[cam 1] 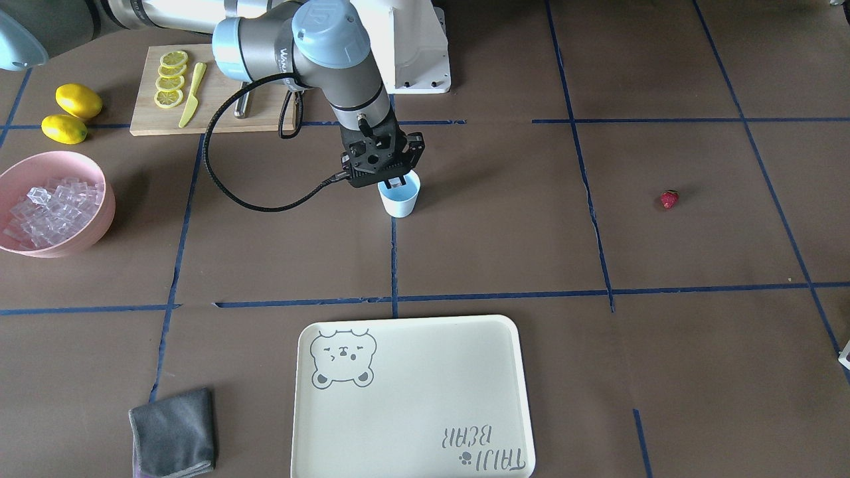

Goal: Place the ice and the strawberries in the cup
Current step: 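Carry the ice with the right gripper over the blue cup, then open the right gripper to release the ice into the cup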

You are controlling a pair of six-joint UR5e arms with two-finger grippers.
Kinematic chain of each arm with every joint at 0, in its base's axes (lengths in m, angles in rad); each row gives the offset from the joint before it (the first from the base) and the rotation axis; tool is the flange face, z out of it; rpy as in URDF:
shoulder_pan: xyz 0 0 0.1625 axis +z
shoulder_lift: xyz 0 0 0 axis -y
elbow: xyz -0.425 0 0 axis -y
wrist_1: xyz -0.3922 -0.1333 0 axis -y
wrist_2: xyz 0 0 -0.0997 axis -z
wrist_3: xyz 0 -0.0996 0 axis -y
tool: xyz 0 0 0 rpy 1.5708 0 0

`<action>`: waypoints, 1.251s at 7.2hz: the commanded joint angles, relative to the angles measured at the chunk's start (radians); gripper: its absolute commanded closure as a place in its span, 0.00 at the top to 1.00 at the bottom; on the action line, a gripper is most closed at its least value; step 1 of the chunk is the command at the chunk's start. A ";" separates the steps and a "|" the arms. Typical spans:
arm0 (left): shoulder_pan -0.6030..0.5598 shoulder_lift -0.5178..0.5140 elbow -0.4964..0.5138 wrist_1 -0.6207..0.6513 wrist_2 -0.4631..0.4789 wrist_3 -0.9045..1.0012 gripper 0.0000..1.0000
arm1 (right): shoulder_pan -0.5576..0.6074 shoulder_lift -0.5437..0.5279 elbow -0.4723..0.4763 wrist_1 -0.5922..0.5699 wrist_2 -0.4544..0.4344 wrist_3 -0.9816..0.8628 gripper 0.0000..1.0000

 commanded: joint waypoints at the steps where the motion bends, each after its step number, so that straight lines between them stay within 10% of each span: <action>1: 0.001 0.000 0.001 0.000 0.000 0.000 1.00 | -0.009 -0.001 -0.004 -0.001 0.000 0.006 0.73; 2: 0.000 0.000 0.001 0.000 0.000 0.000 1.00 | -0.012 0.001 -0.004 0.000 0.000 0.038 0.99; 5: 0.000 0.000 -0.001 0.000 0.000 0.000 1.00 | -0.006 0.001 0.022 -0.007 0.006 0.055 1.00; 9: 0.000 -0.002 -0.007 0.000 0.000 0.000 1.00 | 0.163 -0.195 0.354 -0.298 0.079 -0.211 1.00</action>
